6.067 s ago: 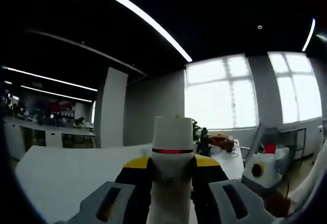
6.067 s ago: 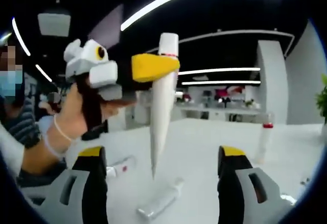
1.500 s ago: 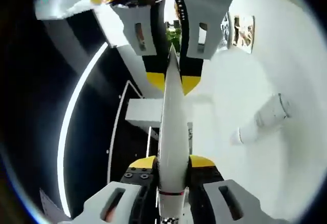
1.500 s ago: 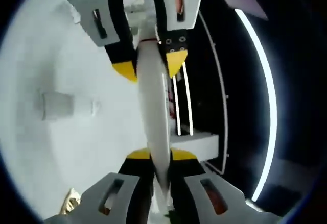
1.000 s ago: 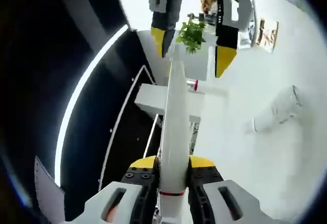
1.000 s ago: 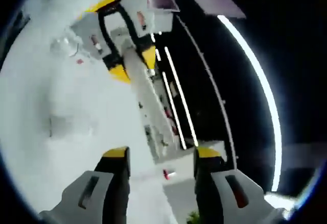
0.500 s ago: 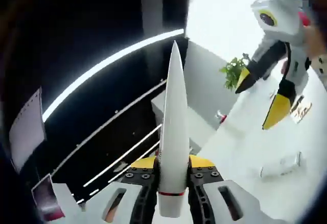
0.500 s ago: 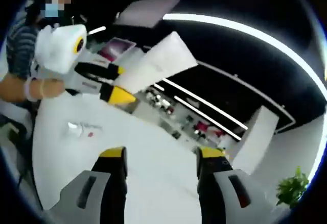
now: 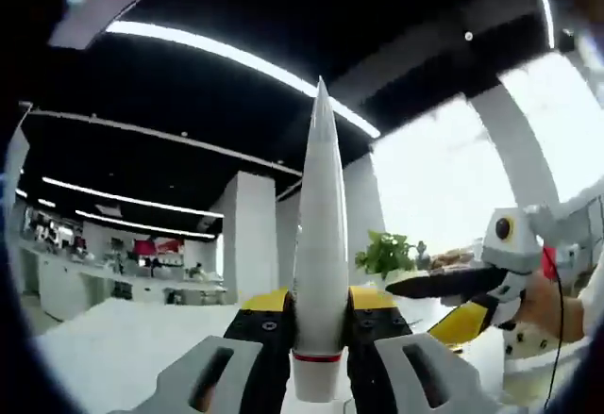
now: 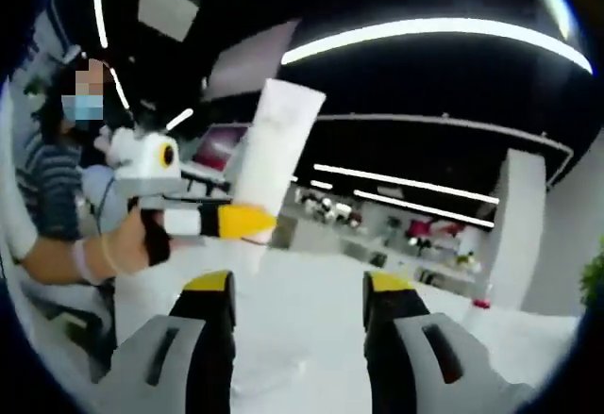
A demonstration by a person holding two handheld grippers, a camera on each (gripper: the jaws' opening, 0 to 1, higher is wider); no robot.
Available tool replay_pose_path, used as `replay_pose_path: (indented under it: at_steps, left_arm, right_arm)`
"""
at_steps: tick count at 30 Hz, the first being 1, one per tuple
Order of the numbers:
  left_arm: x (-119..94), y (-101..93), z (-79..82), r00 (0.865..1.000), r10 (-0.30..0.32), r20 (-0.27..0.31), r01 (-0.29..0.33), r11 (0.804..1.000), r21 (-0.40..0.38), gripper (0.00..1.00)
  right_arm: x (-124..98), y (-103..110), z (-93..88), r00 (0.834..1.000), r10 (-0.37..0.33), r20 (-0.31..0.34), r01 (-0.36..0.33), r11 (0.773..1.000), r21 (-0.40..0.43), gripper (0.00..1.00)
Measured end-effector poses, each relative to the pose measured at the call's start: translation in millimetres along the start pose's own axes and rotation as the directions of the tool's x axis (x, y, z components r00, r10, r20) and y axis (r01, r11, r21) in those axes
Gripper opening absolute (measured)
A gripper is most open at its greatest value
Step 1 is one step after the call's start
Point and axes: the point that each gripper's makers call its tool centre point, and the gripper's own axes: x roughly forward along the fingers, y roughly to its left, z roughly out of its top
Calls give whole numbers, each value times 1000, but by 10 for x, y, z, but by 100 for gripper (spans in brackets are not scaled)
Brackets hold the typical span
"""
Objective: Arrange the skincare products in the storage area until every visible bottle or jar stands upright without overlapping.
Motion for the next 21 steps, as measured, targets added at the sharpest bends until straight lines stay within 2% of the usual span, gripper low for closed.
replay_pose_path:
  at_steps: [2, 5, 8, 10, 11, 13, 16, 19, 20, 21]
  left_arm:
    - [-22, -26, 32, 999, -39, 34, 43, 994, -100, 19]
    - [-58, -19, 55, 995, -68, 67, 80, 978, -194, 19]
    - [-107, -27, 56, 993, -74, 90, 94, 968, -234, 19]
    - [-123, -31, 45, 992, -75, 97, 97, 964, -246, 19]
    - [-127, -35, 21, 994, -62, 91, 82, 967, -240, 19]
    - [-135, -32, -30, 997, -41, 69, 55, 976, -212, 19]
    - [-159, -59, -66, 999, -22, 48, 30, 985, -171, 19]
    - [-176, -131, -67, 999, -16, 42, 22, 990, -138, 19]
    - [-180, -137, -64, 999, -12, 40, 17, 993, -119, 19]
    - [-178, -166, -72, 999, -7, 32, 10, 997, -82, 19]
  right_arm:
    - [7, -21, 26, 1000, -10, 17, 9, 999, 37, 51]
    - [15, -10, 55, 1000, -5, 18, 4, 999, 50, 51]
    - [34, 59, 158, 998, 20, 53, -25, 996, 84, 52]
    - [51, 99, 249, 995, 30, 98, -43, 990, 135, 55]
    - [64, 141, 306, 991, 43, 124, -66, 980, 188, 57]
    - [82, 165, 361, 988, 51, 148, -86, 967, 241, 63]
    - [108, 195, 452, 980, 53, 192, -108, 952, 285, 73]
    - [155, 229, 496, 979, 52, 195, -107, 953, 285, 77]
    - [174, 252, 493, 982, 54, 181, -100, 960, 260, 77]
    - [177, 252, 482, 984, 51, 169, -91, 966, 243, 72]
